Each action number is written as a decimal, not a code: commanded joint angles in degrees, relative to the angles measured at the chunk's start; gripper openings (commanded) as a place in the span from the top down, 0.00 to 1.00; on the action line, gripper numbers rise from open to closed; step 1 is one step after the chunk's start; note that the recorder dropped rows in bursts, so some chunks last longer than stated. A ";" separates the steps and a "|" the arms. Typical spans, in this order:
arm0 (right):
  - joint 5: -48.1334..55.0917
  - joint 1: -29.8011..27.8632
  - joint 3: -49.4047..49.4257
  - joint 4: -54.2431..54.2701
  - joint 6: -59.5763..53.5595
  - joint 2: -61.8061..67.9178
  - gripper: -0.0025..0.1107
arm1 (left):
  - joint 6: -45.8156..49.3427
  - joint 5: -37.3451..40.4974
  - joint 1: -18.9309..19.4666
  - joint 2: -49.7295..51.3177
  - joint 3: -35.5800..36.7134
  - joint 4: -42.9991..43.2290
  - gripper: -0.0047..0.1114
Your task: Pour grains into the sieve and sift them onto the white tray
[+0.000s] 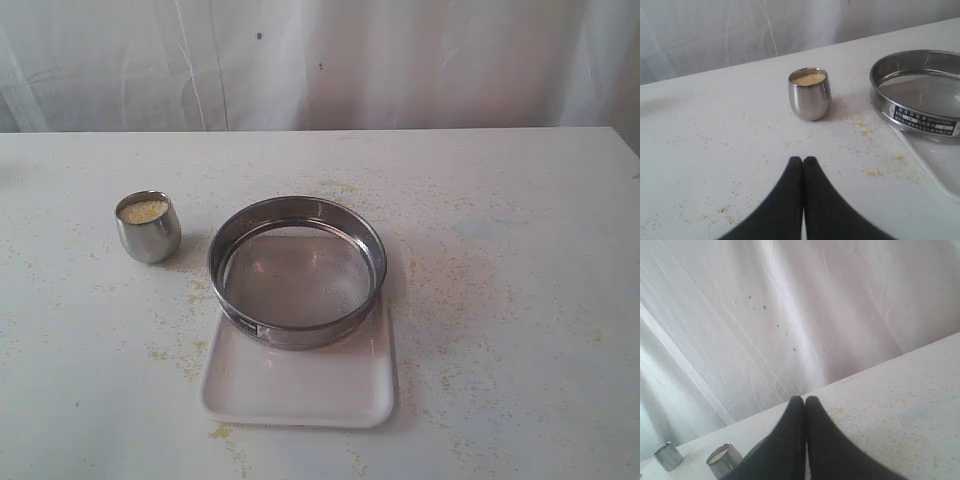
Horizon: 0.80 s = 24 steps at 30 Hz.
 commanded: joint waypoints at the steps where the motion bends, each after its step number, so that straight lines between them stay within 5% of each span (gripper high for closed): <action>1: -0.58 0.00 0.28 -0.13 0.04 -0.38 0.98 | -9.41 -4.18 0.10 -0.27 -0.08 -3.94 0.96; 5: -0.58 0.00 0.28 -0.13 0.04 -0.38 0.98 | -23.40 -9.00 0.10 -0.27 -0.08 -6.02 0.96; 8: -0.58 0.00 0.28 -0.13 0.04 -0.38 0.98 | -23.88 -13.97 0.10 -0.27 -0.13 -3.67 0.96; 13: -0.58 0.00 0.28 -0.13 0.04 -0.38 0.98 | -26.07 -10.60 0.10 0.18 -10.08 5.80 0.96; 18: -0.58 0.00 0.28 -0.13 0.04 -0.38 0.98 | -25.93 -7.32 0.10 12.85 -19.70 14.00 0.96; 21: -0.58 0.00 0.28 -0.13 0.04 -0.38 0.98 | -25.93 -11.31 0.10 24.69 -22.16 17.62 0.86; 24: -0.58 0.00 0.28 -0.13 0.04 -0.38 0.98 | -25.93 -19.21 0.10 37.92 -22.50 20.96 0.58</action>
